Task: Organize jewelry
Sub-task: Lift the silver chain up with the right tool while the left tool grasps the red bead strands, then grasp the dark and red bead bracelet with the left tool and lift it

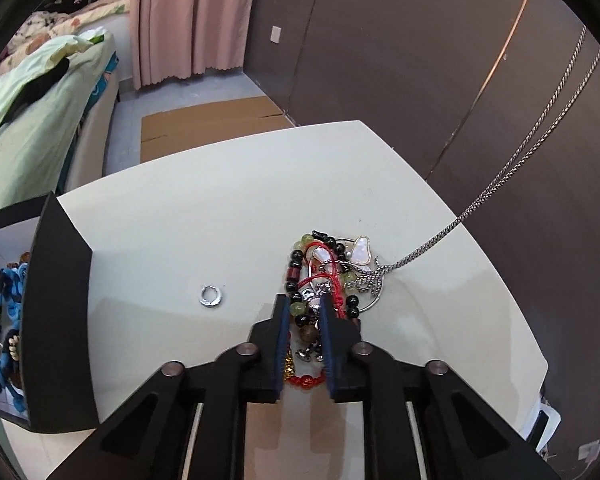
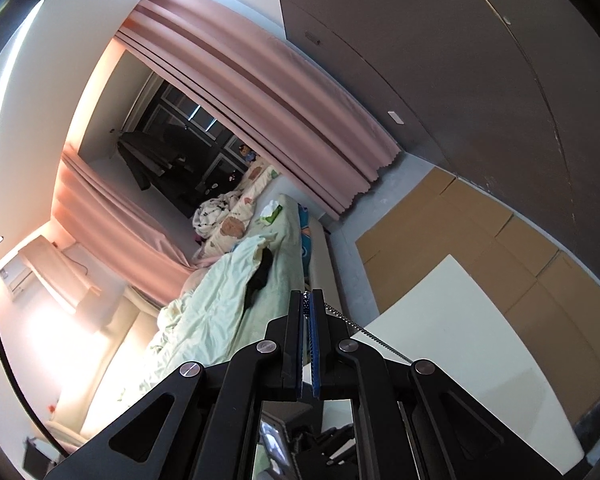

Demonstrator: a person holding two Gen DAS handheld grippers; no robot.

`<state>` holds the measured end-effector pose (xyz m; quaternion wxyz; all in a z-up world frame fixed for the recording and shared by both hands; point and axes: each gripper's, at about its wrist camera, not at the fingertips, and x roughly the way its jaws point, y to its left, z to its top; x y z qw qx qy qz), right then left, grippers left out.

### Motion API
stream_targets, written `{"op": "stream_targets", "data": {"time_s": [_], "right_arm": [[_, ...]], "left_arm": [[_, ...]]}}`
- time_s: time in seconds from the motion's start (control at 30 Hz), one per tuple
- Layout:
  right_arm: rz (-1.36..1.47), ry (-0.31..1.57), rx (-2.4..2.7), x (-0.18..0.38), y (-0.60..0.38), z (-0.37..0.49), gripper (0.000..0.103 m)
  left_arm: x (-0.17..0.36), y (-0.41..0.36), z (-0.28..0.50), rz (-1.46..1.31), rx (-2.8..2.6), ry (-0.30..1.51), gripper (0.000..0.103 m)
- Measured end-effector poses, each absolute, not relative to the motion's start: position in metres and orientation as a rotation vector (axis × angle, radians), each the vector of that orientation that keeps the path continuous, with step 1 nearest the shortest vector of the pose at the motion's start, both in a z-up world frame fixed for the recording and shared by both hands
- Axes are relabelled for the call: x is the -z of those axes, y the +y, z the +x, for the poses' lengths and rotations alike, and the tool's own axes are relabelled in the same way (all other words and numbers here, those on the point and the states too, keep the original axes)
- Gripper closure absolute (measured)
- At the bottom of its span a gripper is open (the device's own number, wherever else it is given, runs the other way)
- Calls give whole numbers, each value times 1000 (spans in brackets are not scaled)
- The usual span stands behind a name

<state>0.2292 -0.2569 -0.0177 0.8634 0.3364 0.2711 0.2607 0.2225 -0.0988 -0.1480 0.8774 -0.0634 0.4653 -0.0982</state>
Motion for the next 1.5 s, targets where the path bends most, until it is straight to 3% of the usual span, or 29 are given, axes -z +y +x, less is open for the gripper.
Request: {"op": "stream_targets", "data": {"time_s": [0.27, 0.57, 0.67, 0.7, 0.97, 1.33, 1.5], "right_arm": [[695, 575, -541, 17, -254, 227, 99], [689, 549, -582, 10, -252, 221, 99], [680, 514, -613, 0, -249, 215, 99], [672, 497, -625, -6, -248, 211, 99], [599, 415, -687, -47, -224, 190, 99], [511, 335, -704, -103, -205, 172, 99], [523, 302, -714, -112, -209, 166, 99]], "left_arm": [[144, -79, 219, -162, 177, 973, 97], [91, -62, 200, -242, 238, 835, 97], [77, -57, 193, -263, 242, 798, 98], [73, -55, 192, -267, 242, 788, 103], [44, -24, 179, -323, 211, 711, 103], [78, -27, 192, -371, 238, 911, 103], [95, -39, 197, -366, 233, 964, 93]]}}
